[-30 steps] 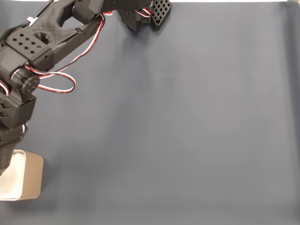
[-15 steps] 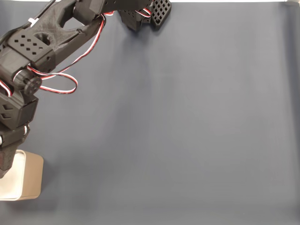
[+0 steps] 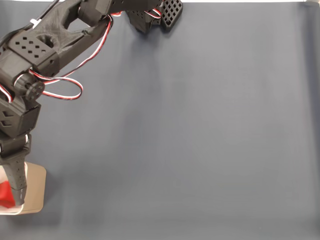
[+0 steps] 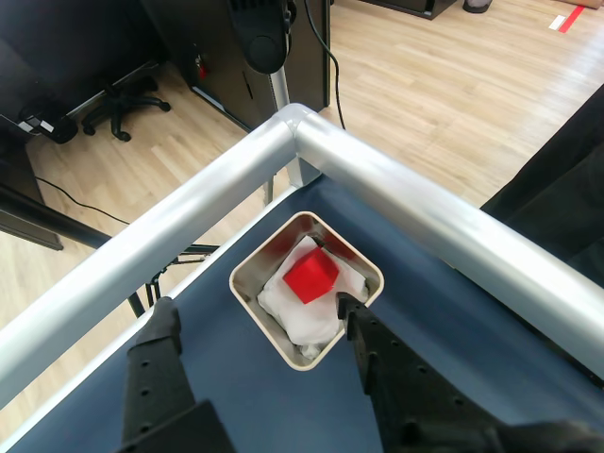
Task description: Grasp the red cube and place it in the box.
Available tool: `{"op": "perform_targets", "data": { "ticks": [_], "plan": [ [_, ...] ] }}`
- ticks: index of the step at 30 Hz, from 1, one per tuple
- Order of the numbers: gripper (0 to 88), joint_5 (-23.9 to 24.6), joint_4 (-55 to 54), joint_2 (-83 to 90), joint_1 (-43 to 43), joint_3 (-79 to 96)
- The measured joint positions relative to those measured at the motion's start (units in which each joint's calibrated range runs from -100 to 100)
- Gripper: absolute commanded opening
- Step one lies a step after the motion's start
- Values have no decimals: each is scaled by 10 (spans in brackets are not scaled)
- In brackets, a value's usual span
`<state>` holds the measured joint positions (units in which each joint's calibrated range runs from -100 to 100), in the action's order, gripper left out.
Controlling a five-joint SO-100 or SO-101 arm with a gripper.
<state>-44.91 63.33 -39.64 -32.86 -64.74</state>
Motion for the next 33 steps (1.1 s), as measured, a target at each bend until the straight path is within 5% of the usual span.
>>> {"op": "perform_targets", "data": {
  "ticks": [25, 28, 33],
  "plan": [
    [396, 0, 0, 0, 0, 0],
    [346, 0, 0, 0, 0, 0],
    [144, 0, 0, 1, 1, 0]
  ]
}}
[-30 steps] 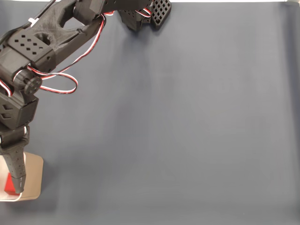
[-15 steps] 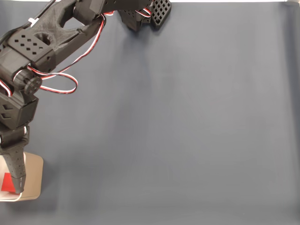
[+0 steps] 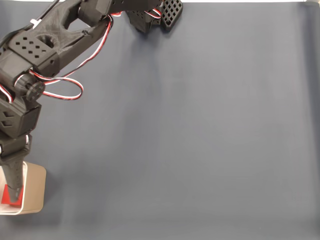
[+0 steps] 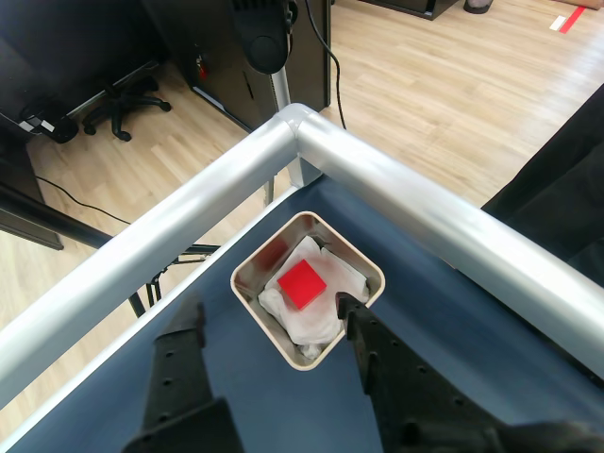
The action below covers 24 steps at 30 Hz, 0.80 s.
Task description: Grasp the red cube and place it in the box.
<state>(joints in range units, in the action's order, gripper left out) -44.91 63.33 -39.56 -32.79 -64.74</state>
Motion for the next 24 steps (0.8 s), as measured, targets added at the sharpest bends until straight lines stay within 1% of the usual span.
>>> {"op": "perform_targets", "data": {
  "ticks": [4, 9, 14, 24],
  "plan": [
    [3, 0, 0, 18, 4, 32],
    [0, 0, -2, 83, 21, 108],
    [0, 8, -11, 179, 55, 220],
    [0, 15, -29, 427, 179, 505]
  ]
}}
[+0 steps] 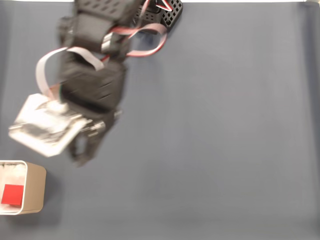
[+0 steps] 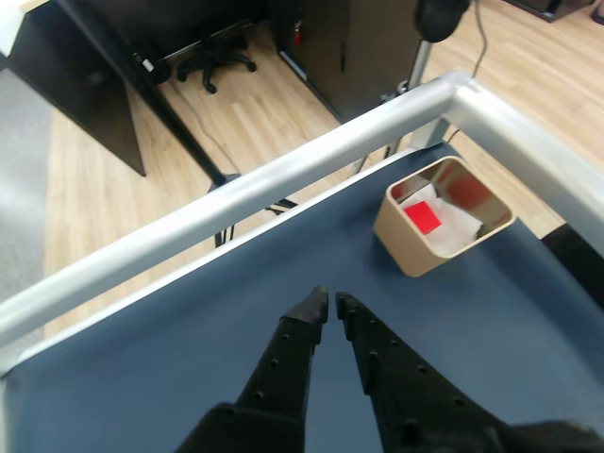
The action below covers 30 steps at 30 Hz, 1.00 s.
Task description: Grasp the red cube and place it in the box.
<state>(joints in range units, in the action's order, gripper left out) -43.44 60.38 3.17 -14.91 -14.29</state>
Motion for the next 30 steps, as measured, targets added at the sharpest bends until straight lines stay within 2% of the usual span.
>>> {"op": "perform_targets", "data": {
  "ticks": [8, 30],
  "plan": [
    [0, -4, -18, 175, 86, 216],
    [0, -49, -115, 621, 144, 858]
  ]
}}
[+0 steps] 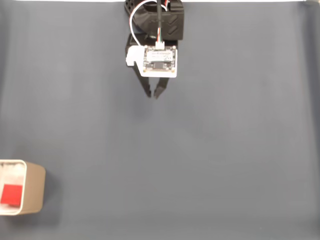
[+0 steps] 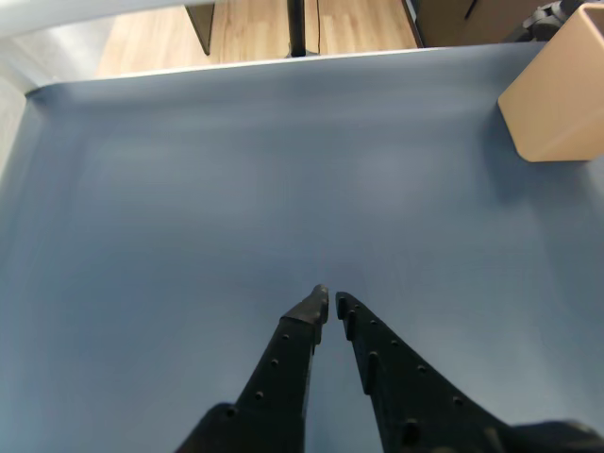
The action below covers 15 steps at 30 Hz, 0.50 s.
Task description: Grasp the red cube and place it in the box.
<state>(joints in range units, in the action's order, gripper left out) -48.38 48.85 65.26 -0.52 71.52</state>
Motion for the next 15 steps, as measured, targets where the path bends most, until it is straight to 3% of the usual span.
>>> {"op": "perform_targets", "data": {
  "ticks": [15],
  "plan": [
    [0, -17, 37, 244, 7, 264]
  ]
}}
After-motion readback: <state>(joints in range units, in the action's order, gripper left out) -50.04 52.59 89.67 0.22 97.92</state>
